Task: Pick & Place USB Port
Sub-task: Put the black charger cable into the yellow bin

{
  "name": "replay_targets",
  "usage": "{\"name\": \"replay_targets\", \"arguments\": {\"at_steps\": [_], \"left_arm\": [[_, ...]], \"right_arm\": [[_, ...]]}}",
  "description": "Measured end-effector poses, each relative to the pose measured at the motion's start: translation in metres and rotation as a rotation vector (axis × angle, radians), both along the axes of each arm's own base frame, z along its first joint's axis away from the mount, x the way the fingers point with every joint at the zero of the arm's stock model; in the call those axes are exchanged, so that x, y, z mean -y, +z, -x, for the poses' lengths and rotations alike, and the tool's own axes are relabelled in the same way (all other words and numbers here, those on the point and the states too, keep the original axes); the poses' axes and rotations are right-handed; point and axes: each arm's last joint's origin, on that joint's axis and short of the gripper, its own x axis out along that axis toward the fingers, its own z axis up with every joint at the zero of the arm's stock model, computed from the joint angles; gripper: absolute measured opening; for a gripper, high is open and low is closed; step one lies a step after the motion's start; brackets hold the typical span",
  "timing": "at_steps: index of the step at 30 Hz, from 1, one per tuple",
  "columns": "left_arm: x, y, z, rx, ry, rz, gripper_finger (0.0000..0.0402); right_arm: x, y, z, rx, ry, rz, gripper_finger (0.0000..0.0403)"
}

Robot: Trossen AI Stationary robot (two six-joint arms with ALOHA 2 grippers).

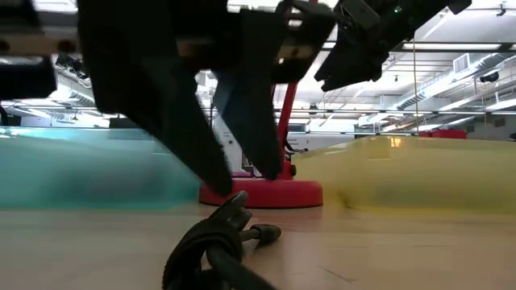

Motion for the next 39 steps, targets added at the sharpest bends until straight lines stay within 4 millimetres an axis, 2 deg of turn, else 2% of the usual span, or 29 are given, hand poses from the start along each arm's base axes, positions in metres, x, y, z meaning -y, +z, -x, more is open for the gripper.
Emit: {"name": "replay_targets", "arguments": {"at_steps": [4, 12, 20, 24, 32, 39], "left_arm": [[-0.001, -0.011, 0.000, -0.038, 0.003, -0.024, 0.0101], [-0.006, -0.016, -0.004, -0.072, 0.004, 0.011, 0.0099], [-0.010, -0.023, -0.006, -0.122, 0.040, 0.042, 0.0058], [-0.012, -0.016, -0.005, -0.143, 0.071, 0.095, 0.0011], [-0.006, -0.003, -0.008, -0.167, 0.091, 0.157, 0.0005], [-0.008, 0.030, -0.008, -0.178, 0.199, 0.151, 0.0005]], "right_arm": [[0.000, -0.003, -0.002, -0.013, 0.007, 0.001, 0.0247], [-0.002, -0.003, -0.005, 0.000, 0.055, -0.012, 0.0247], [-0.002, -0.003, -0.005, 0.004, 0.056, -0.011, 0.0247], [-0.002, -0.003, -0.005, 0.001, 0.060, -0.005, 0.0247], [-0.002, -0.003, -0.005, -0.001, 0.064, 0.005, 0.0247], [0.002, -0.002, -0.005, -0.007, 0.044, 0.036, 0.0247]]}}
